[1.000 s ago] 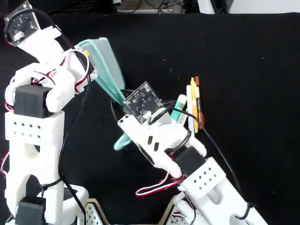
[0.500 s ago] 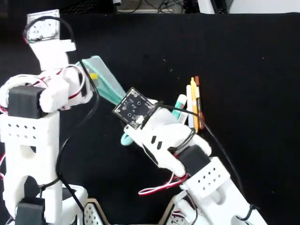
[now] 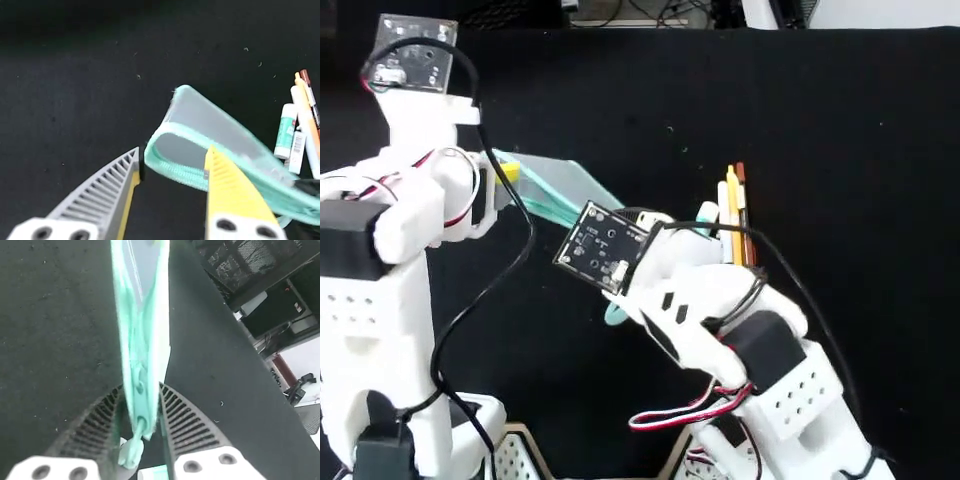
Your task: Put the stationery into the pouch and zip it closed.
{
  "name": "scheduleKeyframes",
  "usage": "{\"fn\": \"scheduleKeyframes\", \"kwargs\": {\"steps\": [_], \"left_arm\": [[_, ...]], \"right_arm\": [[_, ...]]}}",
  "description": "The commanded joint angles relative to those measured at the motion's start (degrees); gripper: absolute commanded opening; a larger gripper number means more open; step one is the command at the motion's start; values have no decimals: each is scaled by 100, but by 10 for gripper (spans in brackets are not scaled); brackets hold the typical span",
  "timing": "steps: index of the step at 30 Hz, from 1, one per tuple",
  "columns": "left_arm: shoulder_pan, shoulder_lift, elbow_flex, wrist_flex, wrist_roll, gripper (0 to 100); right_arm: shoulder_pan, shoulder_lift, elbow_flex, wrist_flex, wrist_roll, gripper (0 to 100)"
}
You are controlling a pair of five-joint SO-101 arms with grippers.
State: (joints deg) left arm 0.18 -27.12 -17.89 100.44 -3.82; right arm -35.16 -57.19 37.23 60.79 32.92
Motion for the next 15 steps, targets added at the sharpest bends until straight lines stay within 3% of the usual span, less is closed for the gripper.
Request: {"fn": "scheduleKeyframes", "kwargs": {"steps": [1, 10, 15], "left_arm": [[-75, -79, 215, 35, -202, 220], [-48, -9, 163, 26, -519, 220], [-75, -9, 321, -334, -1134, 220]], "right_arm": [[70, 22, -426, 26, 53, 11], [466, 22, -426, 53, 105, 11], [466, 22, -391, 62, 202, 11]]}}
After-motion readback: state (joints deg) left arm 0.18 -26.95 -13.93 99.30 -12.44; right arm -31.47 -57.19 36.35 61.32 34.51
